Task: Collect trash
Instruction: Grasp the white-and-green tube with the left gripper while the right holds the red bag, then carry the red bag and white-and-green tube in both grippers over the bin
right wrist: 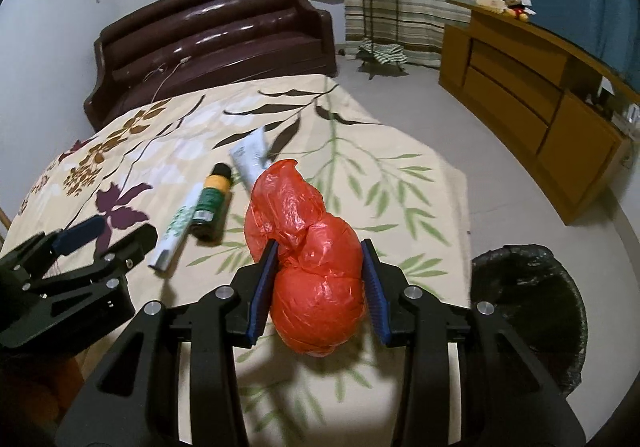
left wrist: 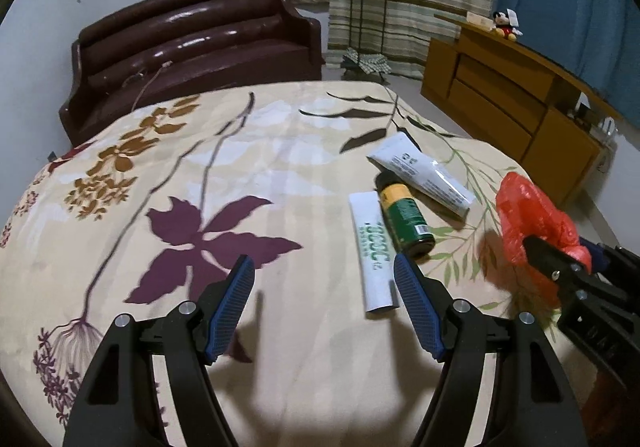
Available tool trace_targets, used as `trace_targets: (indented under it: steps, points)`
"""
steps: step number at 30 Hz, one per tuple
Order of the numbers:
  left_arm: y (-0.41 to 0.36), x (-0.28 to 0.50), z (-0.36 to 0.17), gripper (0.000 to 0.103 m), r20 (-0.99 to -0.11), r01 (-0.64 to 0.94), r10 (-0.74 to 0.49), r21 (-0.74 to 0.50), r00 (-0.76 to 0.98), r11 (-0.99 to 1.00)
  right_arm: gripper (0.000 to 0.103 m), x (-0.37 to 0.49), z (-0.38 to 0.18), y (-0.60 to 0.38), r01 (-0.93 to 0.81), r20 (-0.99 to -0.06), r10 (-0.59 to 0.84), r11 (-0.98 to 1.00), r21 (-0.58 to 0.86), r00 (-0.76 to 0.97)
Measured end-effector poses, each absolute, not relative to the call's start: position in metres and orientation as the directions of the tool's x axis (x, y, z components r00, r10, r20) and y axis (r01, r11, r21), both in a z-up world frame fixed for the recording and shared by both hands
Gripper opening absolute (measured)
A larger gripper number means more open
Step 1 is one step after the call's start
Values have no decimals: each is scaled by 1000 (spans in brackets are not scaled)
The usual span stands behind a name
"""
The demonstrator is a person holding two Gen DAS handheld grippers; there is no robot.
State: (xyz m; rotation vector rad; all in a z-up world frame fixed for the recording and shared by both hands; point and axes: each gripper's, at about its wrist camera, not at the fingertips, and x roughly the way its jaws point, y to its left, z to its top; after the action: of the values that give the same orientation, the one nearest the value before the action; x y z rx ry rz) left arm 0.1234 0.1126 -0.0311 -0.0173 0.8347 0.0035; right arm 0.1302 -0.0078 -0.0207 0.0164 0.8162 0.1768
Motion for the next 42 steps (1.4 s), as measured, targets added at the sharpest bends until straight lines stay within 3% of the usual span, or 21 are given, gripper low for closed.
trace_targets:
  steps: [4, 13, 20, 42]
  points:
    - [107, 132, -38, 68, -760, 10, -14, -10, 650, 1000, 39, 135, -23, -16, -132, -723, 159, 987, 94, 672]
    - [104, 147, -46, 50, -796, 22, -43, -38, 604, 999, 39, 140, -25, -23, -129, -719, 172, 985, 115, 673]
    - [101, 148, -46, 18, -787, 47, -46, -21, 616, 999, 39, 141, -28, -23, -124, -724, 174, 985, 122, 668]
    - [97, 110, -32, 16, -749, 54, -55, -26, 660, 998, 39, 110, -24, -21, -116, -714, 166, 986, 118, 680]
